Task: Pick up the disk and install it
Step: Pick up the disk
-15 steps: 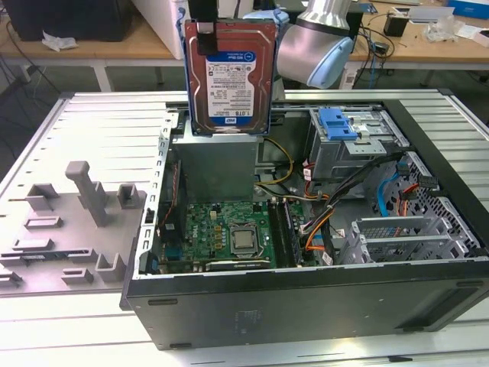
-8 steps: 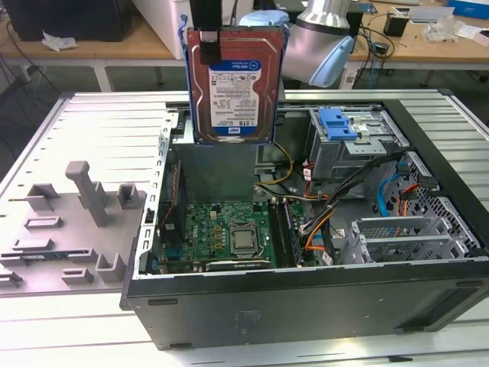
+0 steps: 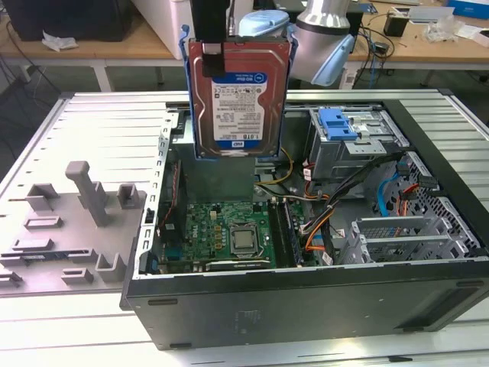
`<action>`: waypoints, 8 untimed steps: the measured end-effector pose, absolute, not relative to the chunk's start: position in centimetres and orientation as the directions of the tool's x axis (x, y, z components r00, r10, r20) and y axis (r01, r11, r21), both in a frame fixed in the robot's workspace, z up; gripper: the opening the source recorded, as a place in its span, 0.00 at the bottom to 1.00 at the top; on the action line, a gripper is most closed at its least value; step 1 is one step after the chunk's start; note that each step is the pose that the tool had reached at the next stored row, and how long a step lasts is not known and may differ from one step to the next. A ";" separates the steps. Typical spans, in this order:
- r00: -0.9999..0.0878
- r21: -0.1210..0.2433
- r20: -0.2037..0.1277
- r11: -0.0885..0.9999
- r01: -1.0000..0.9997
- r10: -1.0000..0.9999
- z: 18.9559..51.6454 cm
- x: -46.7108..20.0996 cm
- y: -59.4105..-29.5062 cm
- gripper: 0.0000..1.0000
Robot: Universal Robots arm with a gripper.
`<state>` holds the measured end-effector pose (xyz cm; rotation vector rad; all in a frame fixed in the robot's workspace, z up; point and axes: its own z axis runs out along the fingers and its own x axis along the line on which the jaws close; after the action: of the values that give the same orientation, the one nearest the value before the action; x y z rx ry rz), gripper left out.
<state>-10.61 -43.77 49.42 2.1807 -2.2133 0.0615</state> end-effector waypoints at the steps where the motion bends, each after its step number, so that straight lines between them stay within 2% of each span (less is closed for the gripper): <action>1: -0.015 -0.004 0.052 0.015 -1.000 -0.999 49.4 -10.6 -44.1 0.36; 8: -0.015 -0.004 0.050 0.015 -1.000 -0.999 49.4 -10.2 -47.3 0.36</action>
<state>-10.23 -47.31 49.42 2.1813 -2.2143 0.0599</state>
